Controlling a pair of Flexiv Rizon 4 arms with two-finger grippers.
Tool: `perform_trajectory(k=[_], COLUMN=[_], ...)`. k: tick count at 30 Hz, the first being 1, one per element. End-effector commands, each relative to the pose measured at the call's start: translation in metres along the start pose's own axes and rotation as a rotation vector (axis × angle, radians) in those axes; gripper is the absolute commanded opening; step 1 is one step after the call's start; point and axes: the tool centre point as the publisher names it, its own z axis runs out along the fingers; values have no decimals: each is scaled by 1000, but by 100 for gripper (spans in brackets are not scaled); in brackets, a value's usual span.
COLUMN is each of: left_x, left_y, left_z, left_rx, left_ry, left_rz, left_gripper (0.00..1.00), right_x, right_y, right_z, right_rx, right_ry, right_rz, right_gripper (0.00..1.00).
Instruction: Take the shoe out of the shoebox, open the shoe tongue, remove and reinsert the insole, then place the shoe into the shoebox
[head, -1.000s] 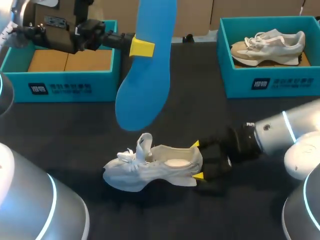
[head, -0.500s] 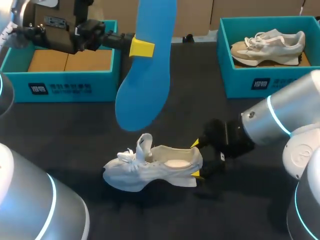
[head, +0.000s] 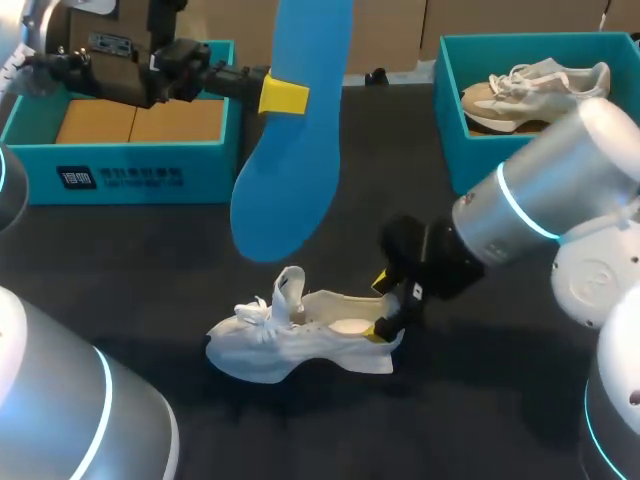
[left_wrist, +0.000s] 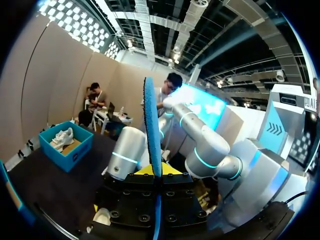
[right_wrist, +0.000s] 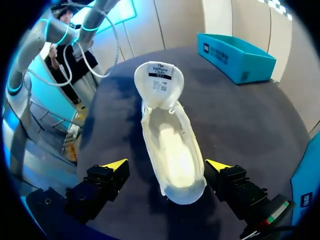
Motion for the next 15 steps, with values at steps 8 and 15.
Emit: perform_trajectory(k=[8, 15], left_x=[-2, -2], left_y=[-2, -2], left_z=[1, 1], left_rx=[-5, -5], left_ry=[2, 2], left_rz=[0, 0], left_gripper=[0, 0], right_x=[3, 2], right_y=[22, 21], right_z=[9, 11], right_rx=[514, 580], right_ry=[-72, -68], right_rz=[-49, -24], right_gripper=[100, 100])
